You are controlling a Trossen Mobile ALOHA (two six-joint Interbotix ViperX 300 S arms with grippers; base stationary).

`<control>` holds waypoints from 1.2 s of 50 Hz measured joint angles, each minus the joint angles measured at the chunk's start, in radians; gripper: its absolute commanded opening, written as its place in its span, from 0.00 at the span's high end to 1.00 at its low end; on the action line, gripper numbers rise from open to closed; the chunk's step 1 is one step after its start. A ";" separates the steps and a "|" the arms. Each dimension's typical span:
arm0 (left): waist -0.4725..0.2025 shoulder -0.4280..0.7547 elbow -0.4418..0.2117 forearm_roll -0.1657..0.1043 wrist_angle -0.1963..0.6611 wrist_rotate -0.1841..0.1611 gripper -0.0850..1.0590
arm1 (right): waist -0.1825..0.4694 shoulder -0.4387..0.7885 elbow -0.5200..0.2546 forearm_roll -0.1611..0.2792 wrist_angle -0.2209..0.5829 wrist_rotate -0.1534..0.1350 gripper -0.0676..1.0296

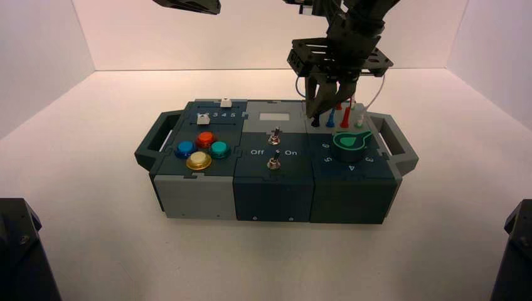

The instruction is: Pull the black wire.

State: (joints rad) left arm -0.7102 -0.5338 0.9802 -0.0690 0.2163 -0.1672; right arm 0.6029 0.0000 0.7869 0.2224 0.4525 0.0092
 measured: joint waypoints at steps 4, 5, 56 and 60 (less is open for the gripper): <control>0.000 0.000 0.000 0.000 0.000 0.000 0.95 | 0.000 -0.015 0.000 0.000 0.014 0.000 0.96; 0.002 0.000 0.000 0.000 0.000 0.000 0.95 | 0.000 -0.017 0.000 -0.002 0.015 0.000 0.96; 0.000 0.061 -0.020 0.000 0.000 0.000 0.95 | 0.008 0.008 -0.084 0.002 0.008 -0.002 0.88; 0.002 0.072 -0.025 0.003 0.000 0.000 0.95 | 0.008 0.023 -0.091 0.002 0.003 -0.003 0.78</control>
State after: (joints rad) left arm -0.7087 -0.4617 0.9557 -0.0660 0.2163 -0.1672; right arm 0.6105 0.0230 0.6964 0.2240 0.4556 0.0061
